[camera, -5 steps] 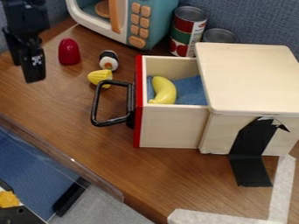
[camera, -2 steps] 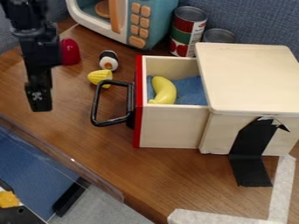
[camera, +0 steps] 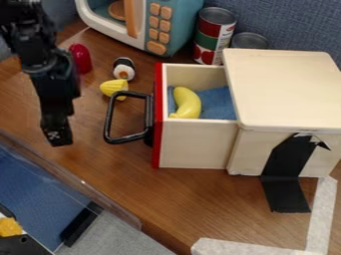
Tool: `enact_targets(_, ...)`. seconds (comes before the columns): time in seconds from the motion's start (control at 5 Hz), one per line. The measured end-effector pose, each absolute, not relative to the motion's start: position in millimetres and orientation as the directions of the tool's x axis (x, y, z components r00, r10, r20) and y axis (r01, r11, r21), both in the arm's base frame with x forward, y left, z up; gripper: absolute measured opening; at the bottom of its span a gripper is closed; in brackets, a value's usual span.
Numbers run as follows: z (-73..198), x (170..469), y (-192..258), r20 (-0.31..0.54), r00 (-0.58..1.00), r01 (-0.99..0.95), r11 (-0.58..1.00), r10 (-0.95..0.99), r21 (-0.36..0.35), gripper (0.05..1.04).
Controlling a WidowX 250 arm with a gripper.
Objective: Close the drawer
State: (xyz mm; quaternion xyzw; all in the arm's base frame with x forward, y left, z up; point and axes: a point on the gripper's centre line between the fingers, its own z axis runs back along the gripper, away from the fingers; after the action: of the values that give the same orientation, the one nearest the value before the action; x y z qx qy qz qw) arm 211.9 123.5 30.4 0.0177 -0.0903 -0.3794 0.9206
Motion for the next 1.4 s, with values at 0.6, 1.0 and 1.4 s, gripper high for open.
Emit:
enact_targets(0.6,25.0,223.1,98.1,0.145,0.695,0.693,0.71,-0.704,0.129,0.999)
enact_targets(1.0,25.9,233.2,72.9,0.145,0.709,0.684,0.723,-0.69,0.094,0.999)
enact_targets(1.4,14.4,249.0,58.6,0.136,0.719,0.673,0.732,-0.681,0.106,1.0)
